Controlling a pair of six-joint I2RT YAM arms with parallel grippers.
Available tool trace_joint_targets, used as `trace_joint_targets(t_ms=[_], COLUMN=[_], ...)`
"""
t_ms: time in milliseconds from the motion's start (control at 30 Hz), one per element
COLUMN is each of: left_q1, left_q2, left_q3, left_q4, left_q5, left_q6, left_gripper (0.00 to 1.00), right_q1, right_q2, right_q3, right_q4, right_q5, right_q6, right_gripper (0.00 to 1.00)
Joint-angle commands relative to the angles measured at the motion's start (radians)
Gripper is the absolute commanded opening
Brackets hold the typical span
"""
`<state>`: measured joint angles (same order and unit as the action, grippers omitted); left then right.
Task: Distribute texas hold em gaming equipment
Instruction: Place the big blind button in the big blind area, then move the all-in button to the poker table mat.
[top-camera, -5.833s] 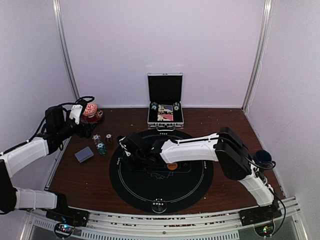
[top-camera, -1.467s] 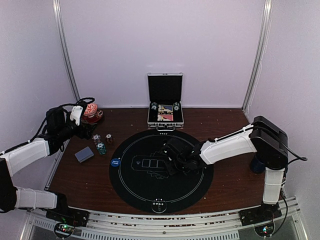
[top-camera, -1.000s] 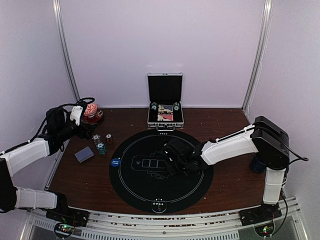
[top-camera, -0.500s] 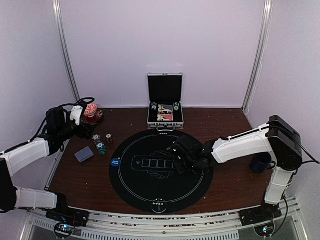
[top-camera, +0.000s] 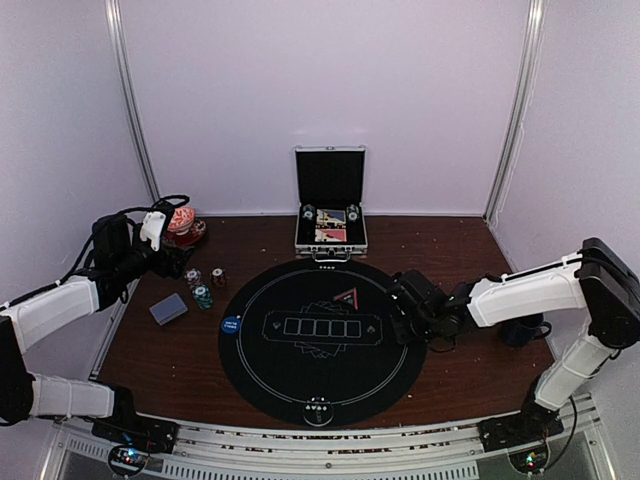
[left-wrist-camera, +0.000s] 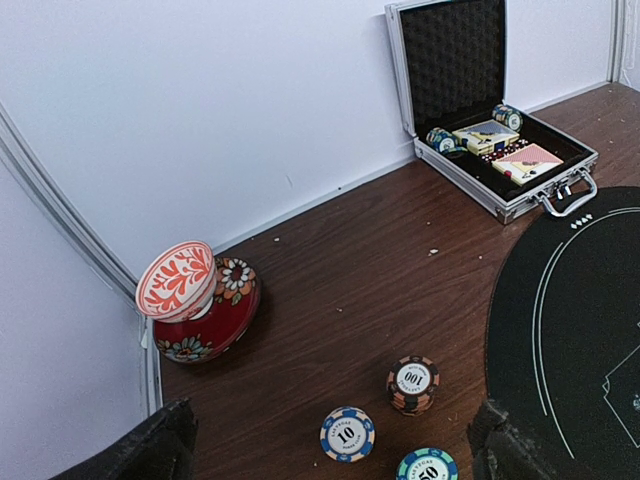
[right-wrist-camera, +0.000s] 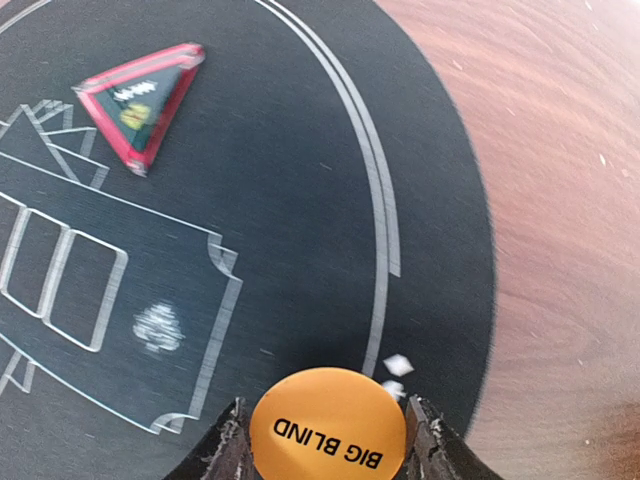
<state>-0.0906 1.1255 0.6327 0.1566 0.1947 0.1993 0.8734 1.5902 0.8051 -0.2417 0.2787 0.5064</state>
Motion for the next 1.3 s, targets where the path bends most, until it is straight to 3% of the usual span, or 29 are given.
trace_joint_targets(t_ms=[0,600,967,1267], left_q1=[0.006,0.006,0.006,0.006], left_q2=[0.005,0.008,0.007,0.010], left_q3=[0.011,0.012,0.012,0.012], left_q4=[0.032,0.033,0.032,0.032], left_q5=[0.007,0.001,0.000,-0.003], left_q6=[-0.005,-0.003,-0.003,-0.003], left_gripper=[0.98,0.98,0.98,0.98], right_q1=[-0.034,-0.080,-0.074,0.030], right_q2=[-0.044,-0.030,-0.058,0.055], right_q3=[-0.050,-0.108,0.000,0.245], right_q4=[0.000,0.079,-0.008,-0.065], right_q5=[0.028,-0.013,0.021,0.026], right_q6=[0.031,0.014,-0.012,-0.056], right_gripper=[0.39,0.41,0.79,0.84])
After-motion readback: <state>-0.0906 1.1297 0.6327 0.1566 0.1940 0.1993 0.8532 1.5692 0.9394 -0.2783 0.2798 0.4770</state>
